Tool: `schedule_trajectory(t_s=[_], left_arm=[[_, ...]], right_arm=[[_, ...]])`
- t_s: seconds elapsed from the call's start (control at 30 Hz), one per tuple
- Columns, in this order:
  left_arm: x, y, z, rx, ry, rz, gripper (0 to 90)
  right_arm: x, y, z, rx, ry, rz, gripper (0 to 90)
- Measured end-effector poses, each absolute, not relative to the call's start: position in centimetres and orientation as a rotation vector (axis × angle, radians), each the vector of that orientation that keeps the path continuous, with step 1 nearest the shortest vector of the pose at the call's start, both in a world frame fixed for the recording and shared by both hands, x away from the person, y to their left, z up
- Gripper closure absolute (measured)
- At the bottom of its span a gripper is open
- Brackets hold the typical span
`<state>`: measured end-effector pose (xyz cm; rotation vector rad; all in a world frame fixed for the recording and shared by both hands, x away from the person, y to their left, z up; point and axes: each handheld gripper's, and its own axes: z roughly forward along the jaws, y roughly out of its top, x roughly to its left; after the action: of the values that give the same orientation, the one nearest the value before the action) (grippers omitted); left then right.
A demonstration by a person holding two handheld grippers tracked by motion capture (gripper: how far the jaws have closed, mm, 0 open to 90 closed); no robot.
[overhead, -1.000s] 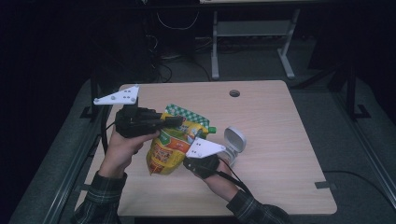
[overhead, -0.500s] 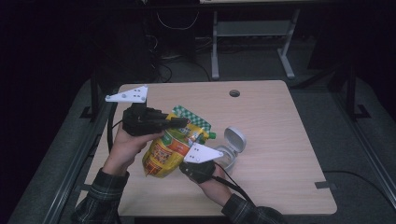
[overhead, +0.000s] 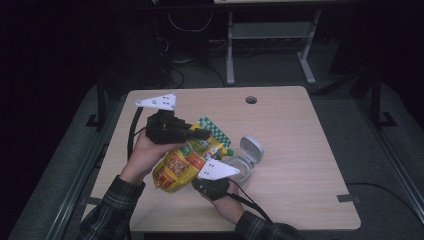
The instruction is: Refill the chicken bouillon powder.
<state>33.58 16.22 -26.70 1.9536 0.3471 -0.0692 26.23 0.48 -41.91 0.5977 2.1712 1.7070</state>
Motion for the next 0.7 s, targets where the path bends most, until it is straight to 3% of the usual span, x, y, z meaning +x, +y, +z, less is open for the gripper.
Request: schedule_trajectory(t_s=[0.7], left_arm=[[34.9, 13.5, -27.8, 2.06, 0.352, -0.108, 89.9]], right_arm=[[25.6, 0.4, -43.1, 0.609, 2.148, 1.747, 89.9]])
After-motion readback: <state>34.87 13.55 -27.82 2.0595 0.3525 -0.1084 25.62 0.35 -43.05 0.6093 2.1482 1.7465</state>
